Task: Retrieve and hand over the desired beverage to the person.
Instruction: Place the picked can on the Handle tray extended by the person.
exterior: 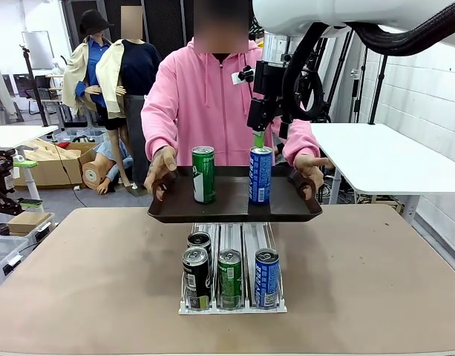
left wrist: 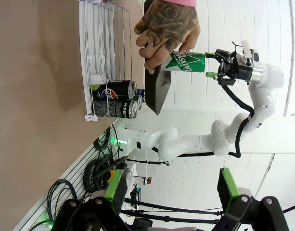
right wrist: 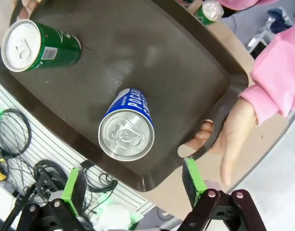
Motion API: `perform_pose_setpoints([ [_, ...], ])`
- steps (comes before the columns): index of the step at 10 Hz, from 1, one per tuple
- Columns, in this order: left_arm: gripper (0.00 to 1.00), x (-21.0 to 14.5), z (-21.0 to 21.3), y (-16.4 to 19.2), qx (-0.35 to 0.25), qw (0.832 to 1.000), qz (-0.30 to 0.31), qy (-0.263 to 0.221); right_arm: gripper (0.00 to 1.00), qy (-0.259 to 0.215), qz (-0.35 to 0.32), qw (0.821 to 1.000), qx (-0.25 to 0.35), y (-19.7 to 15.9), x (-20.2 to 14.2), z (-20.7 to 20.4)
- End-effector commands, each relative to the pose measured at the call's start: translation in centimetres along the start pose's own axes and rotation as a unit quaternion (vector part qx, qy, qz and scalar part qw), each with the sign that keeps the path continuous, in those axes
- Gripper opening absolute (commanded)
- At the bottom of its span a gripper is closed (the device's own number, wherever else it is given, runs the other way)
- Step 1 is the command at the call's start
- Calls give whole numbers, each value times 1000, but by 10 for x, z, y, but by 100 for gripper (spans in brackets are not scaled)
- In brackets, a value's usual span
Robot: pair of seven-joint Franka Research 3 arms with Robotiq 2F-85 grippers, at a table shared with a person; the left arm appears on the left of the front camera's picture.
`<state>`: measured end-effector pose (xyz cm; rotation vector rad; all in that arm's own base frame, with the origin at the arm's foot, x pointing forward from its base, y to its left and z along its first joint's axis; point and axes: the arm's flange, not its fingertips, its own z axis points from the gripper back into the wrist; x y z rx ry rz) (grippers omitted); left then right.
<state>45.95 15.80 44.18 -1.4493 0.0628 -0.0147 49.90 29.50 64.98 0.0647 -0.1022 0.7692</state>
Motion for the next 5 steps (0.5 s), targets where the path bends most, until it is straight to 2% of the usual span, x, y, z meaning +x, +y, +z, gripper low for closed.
perform_pose_setpoints([
  [1,100,0,1,-1,0,1000,1,-7,100,-2,-1,1000,3,-1,3,-4],
  [5,100,0,1,-1,0,1000,1,-7,100,-2,-1,1000,3,-1,3,-4],
])
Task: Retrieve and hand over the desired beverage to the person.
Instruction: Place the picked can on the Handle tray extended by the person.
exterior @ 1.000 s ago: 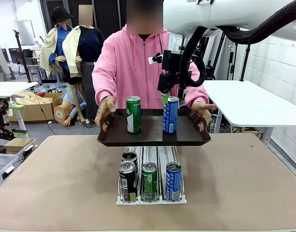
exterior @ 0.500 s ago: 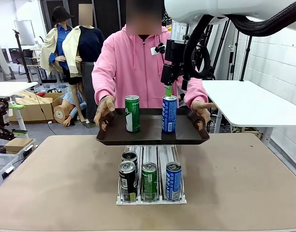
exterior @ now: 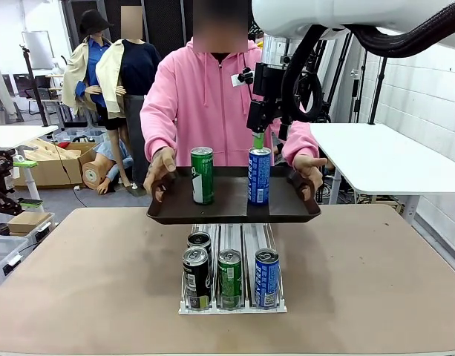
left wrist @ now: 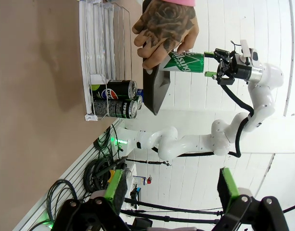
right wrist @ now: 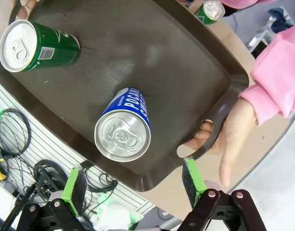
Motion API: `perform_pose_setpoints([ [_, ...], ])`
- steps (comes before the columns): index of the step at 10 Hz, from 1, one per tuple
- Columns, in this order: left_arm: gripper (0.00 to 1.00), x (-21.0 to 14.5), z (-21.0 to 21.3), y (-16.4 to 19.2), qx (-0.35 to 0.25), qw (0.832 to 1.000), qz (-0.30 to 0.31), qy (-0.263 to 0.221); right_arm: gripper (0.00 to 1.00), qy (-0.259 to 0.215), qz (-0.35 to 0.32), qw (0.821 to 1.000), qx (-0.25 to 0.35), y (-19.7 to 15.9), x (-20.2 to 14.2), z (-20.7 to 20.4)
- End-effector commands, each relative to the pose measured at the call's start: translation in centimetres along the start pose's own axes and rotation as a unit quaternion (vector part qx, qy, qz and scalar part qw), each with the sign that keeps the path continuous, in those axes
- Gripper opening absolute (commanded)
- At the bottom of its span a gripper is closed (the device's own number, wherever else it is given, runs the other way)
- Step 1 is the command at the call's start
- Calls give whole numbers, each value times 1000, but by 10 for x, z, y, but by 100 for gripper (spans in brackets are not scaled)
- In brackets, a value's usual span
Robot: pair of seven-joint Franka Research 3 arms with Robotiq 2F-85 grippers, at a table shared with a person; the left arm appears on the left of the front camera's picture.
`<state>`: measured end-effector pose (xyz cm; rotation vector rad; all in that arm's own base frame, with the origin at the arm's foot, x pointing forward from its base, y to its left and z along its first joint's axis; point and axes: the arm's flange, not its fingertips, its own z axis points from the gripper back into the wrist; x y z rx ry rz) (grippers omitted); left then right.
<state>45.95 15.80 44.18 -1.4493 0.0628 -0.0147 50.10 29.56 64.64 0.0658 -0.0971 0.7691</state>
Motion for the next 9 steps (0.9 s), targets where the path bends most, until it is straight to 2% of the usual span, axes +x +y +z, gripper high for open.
perform_pose_setpoints([
  [1,100,0,1,-1,0,1000,1,-7,100,-4,0,1000,1,0,1,0],
  [9,100,0,1,-1,0,1000,1,-7,100,-4,0,1000,1,0,1,0],
])
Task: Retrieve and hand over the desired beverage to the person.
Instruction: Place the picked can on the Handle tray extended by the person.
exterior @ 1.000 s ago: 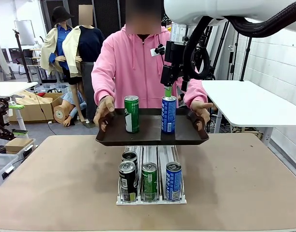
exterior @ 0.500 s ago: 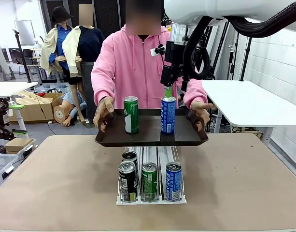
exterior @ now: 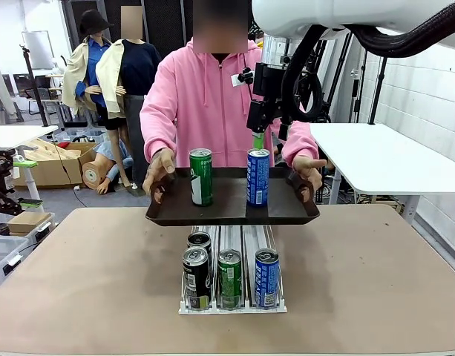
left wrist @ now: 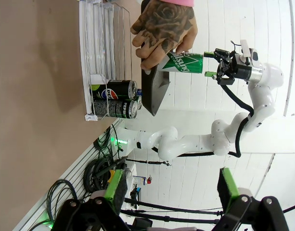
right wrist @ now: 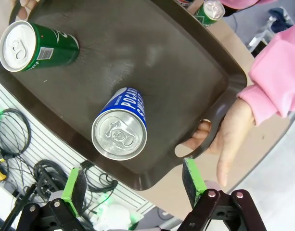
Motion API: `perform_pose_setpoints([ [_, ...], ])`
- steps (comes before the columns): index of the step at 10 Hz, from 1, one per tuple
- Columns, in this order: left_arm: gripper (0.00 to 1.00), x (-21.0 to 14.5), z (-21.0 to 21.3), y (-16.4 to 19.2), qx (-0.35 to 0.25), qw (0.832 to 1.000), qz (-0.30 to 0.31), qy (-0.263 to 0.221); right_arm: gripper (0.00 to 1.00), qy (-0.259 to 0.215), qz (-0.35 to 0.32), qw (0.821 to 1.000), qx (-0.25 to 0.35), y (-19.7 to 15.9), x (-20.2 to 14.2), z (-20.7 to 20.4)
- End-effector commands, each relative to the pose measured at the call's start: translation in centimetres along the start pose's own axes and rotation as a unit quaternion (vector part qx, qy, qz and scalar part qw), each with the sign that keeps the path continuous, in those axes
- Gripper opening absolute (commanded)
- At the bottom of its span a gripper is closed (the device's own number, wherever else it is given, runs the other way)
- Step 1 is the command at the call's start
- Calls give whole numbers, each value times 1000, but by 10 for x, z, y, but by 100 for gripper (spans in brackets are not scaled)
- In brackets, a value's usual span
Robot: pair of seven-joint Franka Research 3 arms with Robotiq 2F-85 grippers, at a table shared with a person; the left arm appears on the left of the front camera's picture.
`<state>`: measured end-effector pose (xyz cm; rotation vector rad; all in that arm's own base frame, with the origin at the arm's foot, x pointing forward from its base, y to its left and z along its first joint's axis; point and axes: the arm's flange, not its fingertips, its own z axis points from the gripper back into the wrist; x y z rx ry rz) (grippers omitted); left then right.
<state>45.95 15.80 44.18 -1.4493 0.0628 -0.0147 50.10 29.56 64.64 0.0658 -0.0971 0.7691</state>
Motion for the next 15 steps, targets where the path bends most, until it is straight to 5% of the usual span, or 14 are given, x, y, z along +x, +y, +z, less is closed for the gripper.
perform_pose_setpoints([
  [1,100,0,1,-1,0,1000,1,-7,100,-4,0,1000,1,0,1,0],
  [4,100,0,1,-1,0,1000,1,-7,100,0,0,1000,0,0,0,0],
  [6,100,0,1,-1,0,1000,1,-7,100,-48,-47,993,93,-16,-16,32],
  [11,100,0,1,-1,0,1000,1,-7,100,-123,-134,961,208,-77,-93,74],
  [15,100,0,1,-1,0,1000,1,-7,100,-149,-209,926,276,-126,-158,38],
])
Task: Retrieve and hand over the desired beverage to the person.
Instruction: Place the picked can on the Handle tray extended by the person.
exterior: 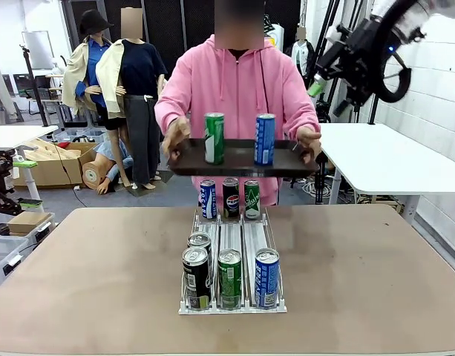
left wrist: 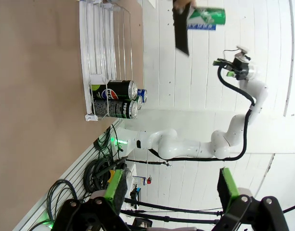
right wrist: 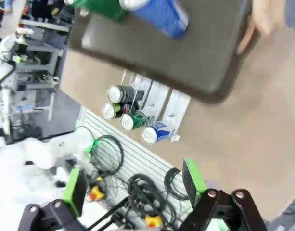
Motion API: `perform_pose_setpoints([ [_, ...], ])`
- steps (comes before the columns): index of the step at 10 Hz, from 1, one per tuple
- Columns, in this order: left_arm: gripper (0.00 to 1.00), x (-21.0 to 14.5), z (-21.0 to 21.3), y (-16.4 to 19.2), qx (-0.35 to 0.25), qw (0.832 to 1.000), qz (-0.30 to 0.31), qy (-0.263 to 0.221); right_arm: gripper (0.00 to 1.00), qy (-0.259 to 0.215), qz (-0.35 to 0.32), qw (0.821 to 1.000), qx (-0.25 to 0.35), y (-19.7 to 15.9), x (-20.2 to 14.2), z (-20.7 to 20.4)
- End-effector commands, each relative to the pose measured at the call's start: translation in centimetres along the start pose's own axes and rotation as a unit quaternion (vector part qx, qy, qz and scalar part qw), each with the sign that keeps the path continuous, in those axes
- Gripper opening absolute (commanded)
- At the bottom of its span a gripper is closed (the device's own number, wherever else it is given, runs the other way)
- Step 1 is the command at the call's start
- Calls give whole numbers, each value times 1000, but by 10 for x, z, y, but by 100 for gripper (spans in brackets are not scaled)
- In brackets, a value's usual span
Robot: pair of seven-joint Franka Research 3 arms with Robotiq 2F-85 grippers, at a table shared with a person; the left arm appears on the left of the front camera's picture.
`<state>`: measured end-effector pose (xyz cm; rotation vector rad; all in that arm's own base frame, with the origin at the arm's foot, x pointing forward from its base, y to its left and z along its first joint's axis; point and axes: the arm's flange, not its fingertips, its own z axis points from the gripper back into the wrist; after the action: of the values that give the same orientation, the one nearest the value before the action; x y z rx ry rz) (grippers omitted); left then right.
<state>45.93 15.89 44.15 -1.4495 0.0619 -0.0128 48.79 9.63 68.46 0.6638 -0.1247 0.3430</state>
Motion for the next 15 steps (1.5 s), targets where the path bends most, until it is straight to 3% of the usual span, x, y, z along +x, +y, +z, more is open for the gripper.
perform_pose_setpoints([
  [1,100,0,0,-2,1,1000,1,-6,100,-31,-14,998,59,-30,-33,-14],
  [4,100,0,0,-2,1,1000,1,-6,100,-83,-49,986,138,-82,-72,-12],
  [7,100,0,0,-2,1,1000,1,-6,100,-157,-94,968,173,-149,-103,-1],
  [11,100,0,0,-2,1,1000,1,-6,100,-184,-81,953,228,-204,-109,-6],
  [15,100,0,0,-2,1,1000,1,-6,100,-203,-83,938,267,-238,-125,-31],
])
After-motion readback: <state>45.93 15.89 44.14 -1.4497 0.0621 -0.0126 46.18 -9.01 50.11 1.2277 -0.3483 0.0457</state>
